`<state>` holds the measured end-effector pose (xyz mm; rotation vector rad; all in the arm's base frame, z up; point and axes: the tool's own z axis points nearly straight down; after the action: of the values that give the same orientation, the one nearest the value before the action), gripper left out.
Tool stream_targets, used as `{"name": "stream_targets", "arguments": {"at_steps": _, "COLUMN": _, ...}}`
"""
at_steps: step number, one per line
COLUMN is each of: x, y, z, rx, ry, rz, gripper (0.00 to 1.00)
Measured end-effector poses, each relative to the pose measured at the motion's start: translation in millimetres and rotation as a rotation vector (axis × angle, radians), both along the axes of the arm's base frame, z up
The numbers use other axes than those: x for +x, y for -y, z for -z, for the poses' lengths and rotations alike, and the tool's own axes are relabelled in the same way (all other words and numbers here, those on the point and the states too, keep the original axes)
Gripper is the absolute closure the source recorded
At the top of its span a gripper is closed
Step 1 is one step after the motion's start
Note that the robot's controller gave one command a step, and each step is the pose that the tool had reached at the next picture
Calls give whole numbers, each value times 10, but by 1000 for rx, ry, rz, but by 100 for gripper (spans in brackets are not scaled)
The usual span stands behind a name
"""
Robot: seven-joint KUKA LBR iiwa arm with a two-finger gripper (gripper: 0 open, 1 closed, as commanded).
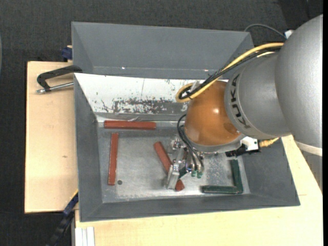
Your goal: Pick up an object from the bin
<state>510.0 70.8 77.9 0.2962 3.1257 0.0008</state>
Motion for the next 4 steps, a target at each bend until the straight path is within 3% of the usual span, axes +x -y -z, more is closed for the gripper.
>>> {"name": "stream_targets", "arguments": {"at_steps": 1, "x": -158, "y": 359, "z": 75, "rx": 1, "ry": -3, "rz": -52, "gripper": 100}}
{"name": "stream_targets", "arguments": {"at_steps": 2, "x": -158, "y": 358, "z": 75, "rx": 1, "ry": -3, "rz": -51, "gripper": 100}}
{"name": "stream_targets", "arguments": {"at_steps": 3, "x": -38, "y": 466, "z": -1171, "rx": 1, "ry": 2, "rz": -56, "gripper": 100}}
{"name": "stream_targets", "arguments": {"at_steps": 4, "x": -39, "y": 466, "z": -1171, "rx": 1, "ry": 2, "rz": -56, "gripper": 100}}
